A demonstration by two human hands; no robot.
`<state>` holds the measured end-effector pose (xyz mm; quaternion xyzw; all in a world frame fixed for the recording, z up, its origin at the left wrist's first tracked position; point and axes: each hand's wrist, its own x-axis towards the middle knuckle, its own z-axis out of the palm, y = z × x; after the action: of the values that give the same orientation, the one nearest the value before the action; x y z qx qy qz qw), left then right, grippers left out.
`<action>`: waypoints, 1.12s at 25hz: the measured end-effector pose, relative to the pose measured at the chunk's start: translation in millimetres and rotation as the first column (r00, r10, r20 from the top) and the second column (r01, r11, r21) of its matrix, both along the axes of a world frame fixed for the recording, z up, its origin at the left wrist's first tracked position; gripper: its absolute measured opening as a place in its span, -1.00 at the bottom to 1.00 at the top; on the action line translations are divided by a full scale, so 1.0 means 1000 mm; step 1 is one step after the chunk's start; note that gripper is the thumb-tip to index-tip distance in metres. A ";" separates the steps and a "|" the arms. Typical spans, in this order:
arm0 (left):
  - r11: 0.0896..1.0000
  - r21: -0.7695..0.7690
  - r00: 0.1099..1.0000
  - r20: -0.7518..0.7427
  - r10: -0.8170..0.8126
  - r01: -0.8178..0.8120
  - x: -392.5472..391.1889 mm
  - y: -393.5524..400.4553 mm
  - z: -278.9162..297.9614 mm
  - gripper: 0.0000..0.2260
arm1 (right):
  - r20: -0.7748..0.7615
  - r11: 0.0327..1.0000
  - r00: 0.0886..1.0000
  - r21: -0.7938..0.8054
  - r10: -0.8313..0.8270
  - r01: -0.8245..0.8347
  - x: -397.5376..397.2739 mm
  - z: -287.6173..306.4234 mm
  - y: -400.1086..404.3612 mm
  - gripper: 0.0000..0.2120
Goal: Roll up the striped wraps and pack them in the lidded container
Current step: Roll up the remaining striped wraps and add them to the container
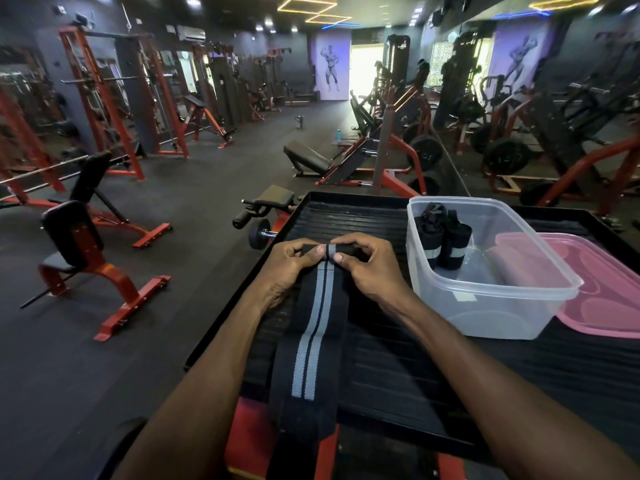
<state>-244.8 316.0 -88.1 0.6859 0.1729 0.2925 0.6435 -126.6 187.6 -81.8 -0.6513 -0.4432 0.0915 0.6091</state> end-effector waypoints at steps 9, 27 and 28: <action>0.989 -0.145 0.998 0.056 -0.034 0.042 0.002 -0.002 0.000 -0.80 | -0.007 0.998 0.998 -0.028 -0.059 0.059 0.004 0.002 0.002 -0.77; 0.991 0.126 0.992 -0.108 0.061 -0.047 0.009 0.008 -0.001 -0.88 | -0.097 0.999 0.995 -0.030 0.014 -0.017 -0.001 0.002 0.002 -0.71; 0.990 0.126 0.991 -0.109 0.078 -0.064 0.009 0.008 -0.001 -0.89 | -0.191 0.999 0.981 -0.025 0.040 -0.046 -0.002 0.002 0.003 -0.73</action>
<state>-236.2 324.3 -89.0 0.7329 0.2155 0.2858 0.5786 -128.2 190.6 -80.2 -0.6387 -0.3955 0.1730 0.6370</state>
